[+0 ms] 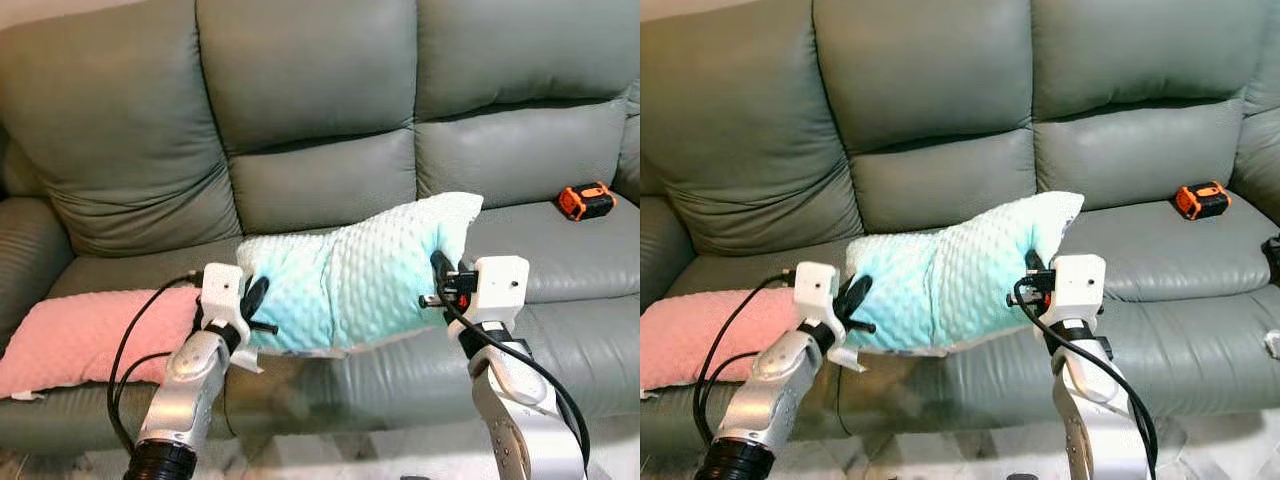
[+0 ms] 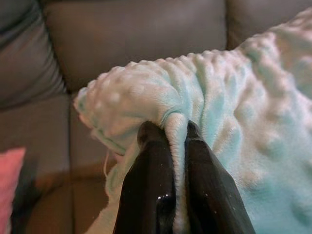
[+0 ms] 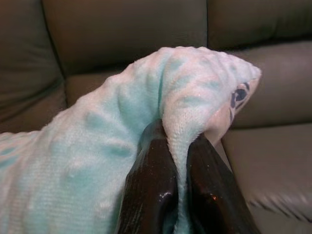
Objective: Move the pillow to the sofa
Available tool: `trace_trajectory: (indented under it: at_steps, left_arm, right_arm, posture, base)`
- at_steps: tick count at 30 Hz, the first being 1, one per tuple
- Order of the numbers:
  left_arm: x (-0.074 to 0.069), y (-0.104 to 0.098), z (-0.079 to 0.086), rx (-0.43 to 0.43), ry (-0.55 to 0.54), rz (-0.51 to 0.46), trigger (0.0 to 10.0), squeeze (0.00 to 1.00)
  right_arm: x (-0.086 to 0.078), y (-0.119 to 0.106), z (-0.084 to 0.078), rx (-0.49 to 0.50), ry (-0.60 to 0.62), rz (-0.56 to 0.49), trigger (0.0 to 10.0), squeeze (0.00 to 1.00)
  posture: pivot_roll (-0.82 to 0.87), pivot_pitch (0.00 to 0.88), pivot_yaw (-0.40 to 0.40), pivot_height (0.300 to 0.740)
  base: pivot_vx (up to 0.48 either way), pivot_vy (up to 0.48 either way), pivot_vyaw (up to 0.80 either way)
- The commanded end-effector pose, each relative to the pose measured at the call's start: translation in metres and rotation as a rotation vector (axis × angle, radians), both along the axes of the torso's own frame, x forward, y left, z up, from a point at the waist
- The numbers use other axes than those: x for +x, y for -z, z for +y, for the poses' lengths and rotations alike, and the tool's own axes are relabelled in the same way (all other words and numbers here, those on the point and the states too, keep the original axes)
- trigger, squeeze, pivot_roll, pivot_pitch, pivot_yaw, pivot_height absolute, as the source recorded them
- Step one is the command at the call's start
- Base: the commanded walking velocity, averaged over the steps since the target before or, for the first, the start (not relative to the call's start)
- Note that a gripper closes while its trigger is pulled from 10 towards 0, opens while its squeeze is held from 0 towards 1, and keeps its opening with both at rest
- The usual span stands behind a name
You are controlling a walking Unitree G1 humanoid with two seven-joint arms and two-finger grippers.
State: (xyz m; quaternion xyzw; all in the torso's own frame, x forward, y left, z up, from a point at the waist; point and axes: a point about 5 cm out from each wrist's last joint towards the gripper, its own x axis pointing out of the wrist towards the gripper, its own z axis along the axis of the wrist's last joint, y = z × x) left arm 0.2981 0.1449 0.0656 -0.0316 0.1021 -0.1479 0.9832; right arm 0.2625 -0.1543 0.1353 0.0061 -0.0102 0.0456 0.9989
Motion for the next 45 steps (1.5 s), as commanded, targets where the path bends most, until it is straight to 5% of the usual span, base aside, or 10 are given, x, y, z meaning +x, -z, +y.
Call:
trace_trajectory:
  at_steps: [1,7,13,21,27,35,36,37,38,45]
  left_arm:
    - [0.002,0.000,0.013,0.023,-0.046,-0.011,10.0,0.00]
    - [0.022,0.001,0.002,0.072,-0.050,-0.024,10.0,0.00]
    - [0.045,-0.014,-0.013,0.062,-0.039,-0.062,10.0,0.00]
    - [0.080,-0.057,-0.023,0.024,-0.129,-0.158,10.0,0.00]
    - [0.092,-0.076,-0.021,0.018,-0.214,-0.199,10.0,0.00]
    - [0.093,-0.079,-0.011,0.028,-0.283,-0.225,10.0,0.00]
    - [0.093,-0.079,-0.009,0.028,-0.291,-0.229,10.0,1.00]
    - [0.093,-0.079,-0.008,0.029,-0.296,-0.231,10.0,1.00]
    - [0.092,-0.080,-0.002,0.030,-0.327,-0.245,10.0,1.00]
    - [0.090,-0.079,0.025,0.064,-0.450,-0.249,10.0,1.00]
  right_arm:
    - [0.000,0.001,-0.004,0.000,0.021,0.010,10.0,0.00]
    - [0.007,0.012,-0.028,-0.091,0.044,0.072,10.0,0.00]
    - [0.020,0.011,-0.031,-0.148,-0.012,0.070,10.0,0.00]
    - [0.059,-0.023,-0.013,-0.191,-0.061,-0.106,10.0,0.00]
    - [0.079,-0.031,-0.003,-0.177,-0.092,-0.146,10.0,0.00]
    - [0.083,-0.026,0.008,-0.161,-0.157,-0.169,10.0,0.00]
    - [0.083,-0.026,0.007,-0.153,-0.159,-0.170,10.0,0.00]
    - [0.084,-0.025,0.007,-0.147,-0.159,-0.171,10.0,0.00]
    - [0.085,-0.025,0.008,-0.103,-0.170,-0.173,10.0,1.00]
    - [0.086,-0.031,0.019,-0.093,-0.202,-0.207,10.0,1.00]
  posture:
    - [-0.18,0.319,0.148,0.740]
    - [-0.20,0.539,0.184,0.740]
    - [-0.23,0.635,0.189,0.740]
    - [-0.26,0.679,0.180,0.740]
    - [-0.27,0.703,0.170,0.740]
    - [-0.26,0.700,0.169,0.740]
    - [-0.26,0.699,0.169,0.740]
    - [-0.26,0.699,0.169,0.740]
    - [-0.26,0.699,0.169,0.740]
    - [-0.25,0.686,0.162,0.740]
  base:
    - [0.000,0.000,0.00]
    - [0.000,0.000,0.00]
    - [0.000,0.000,0.00]
    - [0.000,0.000,0.00]
    - [0.000,0.000,0.00]
    - [0.000,0.000,0.00]
    - [0.000,0.000,0.00]
    - [0.000,0.000,0.00]
    - [0.000,0.000,0.00]
    - [0.000,0.000,0.00]
